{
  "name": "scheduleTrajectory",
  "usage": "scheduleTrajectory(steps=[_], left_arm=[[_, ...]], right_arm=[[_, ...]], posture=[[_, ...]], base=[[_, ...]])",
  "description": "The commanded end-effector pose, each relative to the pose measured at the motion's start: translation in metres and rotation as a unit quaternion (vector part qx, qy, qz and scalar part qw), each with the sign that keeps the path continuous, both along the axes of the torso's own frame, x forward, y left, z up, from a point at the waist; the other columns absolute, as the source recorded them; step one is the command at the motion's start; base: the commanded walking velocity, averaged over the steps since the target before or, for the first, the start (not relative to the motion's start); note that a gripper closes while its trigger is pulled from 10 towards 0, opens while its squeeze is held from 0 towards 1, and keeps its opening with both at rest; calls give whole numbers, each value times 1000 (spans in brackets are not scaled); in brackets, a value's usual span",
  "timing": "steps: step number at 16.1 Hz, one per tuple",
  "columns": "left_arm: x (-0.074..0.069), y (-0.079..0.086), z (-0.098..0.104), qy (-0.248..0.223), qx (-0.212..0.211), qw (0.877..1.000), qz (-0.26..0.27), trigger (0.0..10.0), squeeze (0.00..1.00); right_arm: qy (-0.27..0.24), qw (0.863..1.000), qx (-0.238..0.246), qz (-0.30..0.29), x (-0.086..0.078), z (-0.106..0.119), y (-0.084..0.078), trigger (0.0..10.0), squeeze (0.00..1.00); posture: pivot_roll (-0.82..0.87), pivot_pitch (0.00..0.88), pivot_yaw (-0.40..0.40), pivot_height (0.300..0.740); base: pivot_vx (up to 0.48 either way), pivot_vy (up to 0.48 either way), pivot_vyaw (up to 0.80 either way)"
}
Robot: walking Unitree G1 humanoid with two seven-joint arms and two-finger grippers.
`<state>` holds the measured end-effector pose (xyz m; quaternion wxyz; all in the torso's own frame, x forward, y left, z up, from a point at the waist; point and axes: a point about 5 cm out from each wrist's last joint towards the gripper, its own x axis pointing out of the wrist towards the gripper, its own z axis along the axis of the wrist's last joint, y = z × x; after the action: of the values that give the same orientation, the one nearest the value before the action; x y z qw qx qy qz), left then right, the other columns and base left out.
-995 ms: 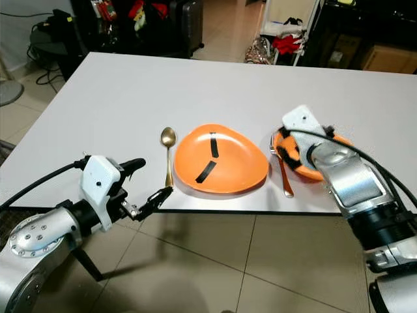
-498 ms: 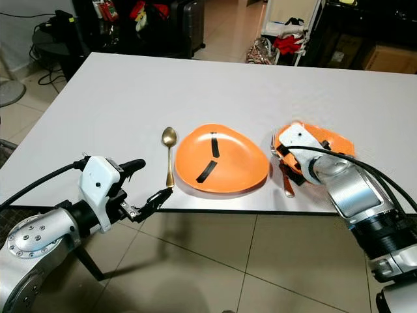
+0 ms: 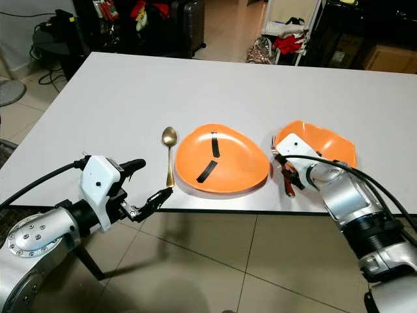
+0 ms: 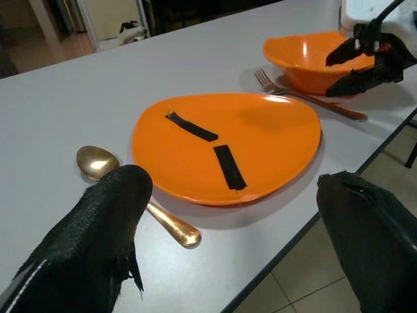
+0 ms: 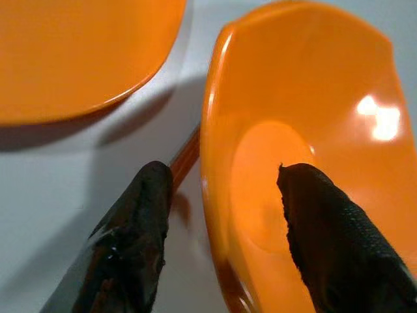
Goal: Setting the table
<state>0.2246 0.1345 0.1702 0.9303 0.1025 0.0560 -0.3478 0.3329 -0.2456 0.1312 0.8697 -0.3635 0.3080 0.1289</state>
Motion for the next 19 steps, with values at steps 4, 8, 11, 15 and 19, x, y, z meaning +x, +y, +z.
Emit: scheduleTrajectory(steps=[4, 8, 11, 15, 19], left_arm=[[-2, -3, 4, -7, -2, 1000, -5, 10000, 0], [-2, -3, 5, -8, -2, 1000, -4, 10000, 0], [-1, -3, 5, -9, -3, 1000, -5, 10000, 0], [-1, -4, 5, -9, -4, 1000, -6, 10000, 0], [-1, -5, 5, -10, -5, 1000, -7, 10000, 0]], right_arm=[[-17, 1000, -8, 12, 8, 4, 1, 0, 0], [-14, 1000, -7, 17, 10, 0, 3, 0, 0], [-10, 1000, -10, 19, 10, -2, 2, 0, 0], [-9, 1000, -16, 17, 10, -3, 0, 0, 0], [-10, 999, -26, 17, 11, -3, -3, 0, 0]], posture=[[-19, 46, -44, 740], [-19, 46, -44, 740], [-16, 44, -45, 740], [-19, 40, -46, 740], [-20, 41, -46, 740]], base=[[0, 0, 0], [0, 0, 0], [0, 0, 0], [0, 0, 0], [0, 0, 0]])
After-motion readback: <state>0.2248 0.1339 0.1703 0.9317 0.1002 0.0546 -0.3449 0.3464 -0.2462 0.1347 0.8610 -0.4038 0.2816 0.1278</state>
